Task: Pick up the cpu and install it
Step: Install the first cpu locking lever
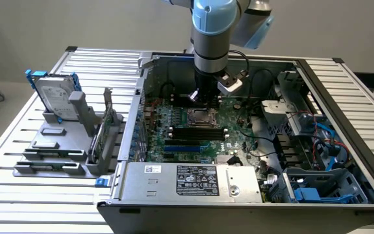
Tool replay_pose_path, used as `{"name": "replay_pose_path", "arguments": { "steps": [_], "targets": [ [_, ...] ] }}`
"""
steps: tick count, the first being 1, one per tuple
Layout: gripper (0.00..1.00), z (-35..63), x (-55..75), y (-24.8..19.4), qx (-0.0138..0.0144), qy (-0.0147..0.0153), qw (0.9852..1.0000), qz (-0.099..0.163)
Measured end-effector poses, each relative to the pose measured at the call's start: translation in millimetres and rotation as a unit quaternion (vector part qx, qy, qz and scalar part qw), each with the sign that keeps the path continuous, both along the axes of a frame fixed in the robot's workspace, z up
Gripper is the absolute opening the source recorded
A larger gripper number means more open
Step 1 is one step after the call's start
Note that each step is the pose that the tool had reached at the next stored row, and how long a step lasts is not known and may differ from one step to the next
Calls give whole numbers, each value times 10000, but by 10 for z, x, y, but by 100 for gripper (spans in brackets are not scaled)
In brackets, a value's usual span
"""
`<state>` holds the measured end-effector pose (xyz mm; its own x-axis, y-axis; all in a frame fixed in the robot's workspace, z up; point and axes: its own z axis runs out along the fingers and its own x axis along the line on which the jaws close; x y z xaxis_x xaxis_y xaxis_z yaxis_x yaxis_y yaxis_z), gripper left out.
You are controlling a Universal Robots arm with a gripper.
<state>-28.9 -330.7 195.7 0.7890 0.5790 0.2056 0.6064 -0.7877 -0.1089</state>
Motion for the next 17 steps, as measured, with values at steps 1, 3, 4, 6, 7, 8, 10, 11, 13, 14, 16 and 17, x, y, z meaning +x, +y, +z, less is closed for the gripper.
{"name": "replay_pose_path", "arguments": {
  "steps": [1, 3, 4, 6, 7, 8, 10, 11, 13, 14, 16, 17],
  "targets": [
    [11, -1, 1, 0, 13, -1, 10000, -7],
    [11, -2, 1, 1, 43, -1, 10000, -18],
    [11, -3, 1, 0, 64, -1, 10000, -23],
    [11, -4, 1, -6, 114, -1, 9999, -31],
    [11, -4, 1, -7, 137, -1, 9999, -38],
    [11, -5, 1, -7, 154, -1, 9999, -46],
    [11, 21, 2, -6, 163, -2, 9998, -63],
    [11, 56, 1, -7, 160, 0, 9998, -75],
    [11, 127, 2, -8, 162, 2, 9998, -99],
    [11, 155, 2, -13, 160, 6, 9998, -110],
    [11, 182, 1, -28, 162, 13, 9998, -128],
    [11, 188, 1, -36, 160, 17, 9998, -135]
  ]
}}
